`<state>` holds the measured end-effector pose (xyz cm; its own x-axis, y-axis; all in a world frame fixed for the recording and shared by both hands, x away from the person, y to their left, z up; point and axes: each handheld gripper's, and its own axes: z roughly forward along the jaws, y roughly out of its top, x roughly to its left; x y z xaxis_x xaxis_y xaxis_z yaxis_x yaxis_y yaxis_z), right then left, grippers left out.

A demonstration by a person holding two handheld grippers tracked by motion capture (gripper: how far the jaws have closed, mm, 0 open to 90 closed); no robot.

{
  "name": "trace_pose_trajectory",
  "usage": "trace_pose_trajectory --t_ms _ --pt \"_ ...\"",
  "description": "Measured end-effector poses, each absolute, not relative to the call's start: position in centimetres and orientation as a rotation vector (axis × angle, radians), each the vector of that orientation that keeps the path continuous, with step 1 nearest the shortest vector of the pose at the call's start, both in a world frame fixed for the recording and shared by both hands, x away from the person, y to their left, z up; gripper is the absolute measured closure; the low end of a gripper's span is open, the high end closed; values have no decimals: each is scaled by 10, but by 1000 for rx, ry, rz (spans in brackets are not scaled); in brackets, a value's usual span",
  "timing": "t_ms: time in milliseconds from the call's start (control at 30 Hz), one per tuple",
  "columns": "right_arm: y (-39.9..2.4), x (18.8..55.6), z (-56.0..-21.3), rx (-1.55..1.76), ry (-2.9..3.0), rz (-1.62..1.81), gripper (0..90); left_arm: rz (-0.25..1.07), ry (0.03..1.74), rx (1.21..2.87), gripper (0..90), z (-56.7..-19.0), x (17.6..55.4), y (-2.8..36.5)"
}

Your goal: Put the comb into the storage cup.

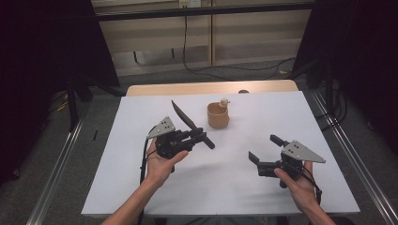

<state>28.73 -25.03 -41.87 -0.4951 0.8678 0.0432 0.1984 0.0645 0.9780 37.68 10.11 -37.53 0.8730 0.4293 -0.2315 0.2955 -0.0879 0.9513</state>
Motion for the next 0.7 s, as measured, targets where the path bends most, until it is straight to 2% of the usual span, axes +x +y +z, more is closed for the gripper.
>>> trace_pose_trajectory --t_ms 700 --pt "-274 268 -419 1077 1666 1381 0 202 622 1707 730 -366 401 104"
